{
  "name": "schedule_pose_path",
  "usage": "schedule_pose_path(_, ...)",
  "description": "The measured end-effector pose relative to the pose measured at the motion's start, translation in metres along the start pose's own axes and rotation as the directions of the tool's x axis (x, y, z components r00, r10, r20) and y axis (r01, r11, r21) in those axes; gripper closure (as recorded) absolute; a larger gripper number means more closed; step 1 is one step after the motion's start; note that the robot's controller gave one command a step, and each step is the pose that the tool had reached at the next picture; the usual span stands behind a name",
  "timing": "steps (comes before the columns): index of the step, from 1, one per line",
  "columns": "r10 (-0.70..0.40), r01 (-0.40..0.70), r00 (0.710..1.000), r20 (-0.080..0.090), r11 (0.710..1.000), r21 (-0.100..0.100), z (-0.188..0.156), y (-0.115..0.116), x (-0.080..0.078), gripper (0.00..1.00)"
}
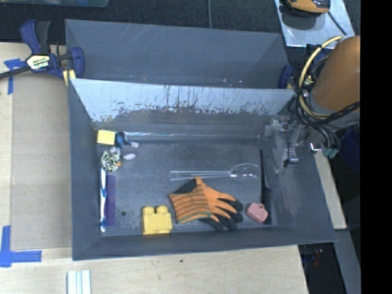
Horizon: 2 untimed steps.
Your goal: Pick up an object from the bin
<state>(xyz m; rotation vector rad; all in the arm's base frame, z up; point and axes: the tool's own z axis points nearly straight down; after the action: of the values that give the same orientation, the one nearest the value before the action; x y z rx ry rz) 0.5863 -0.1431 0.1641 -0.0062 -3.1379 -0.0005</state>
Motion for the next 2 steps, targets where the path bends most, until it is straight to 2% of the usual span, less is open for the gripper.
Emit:
schedule_pose_path(1, -0.002, 0.002, 1.000, 0.008, 1.000, 0.001, -0.005, 0.001, -0.002, 0.00)
schedule_pose_path(2, 0.064, -0.064, 0.998, 0.010, 0.998, 0.000, 0.088, 0.062, -0.005, 0.00)
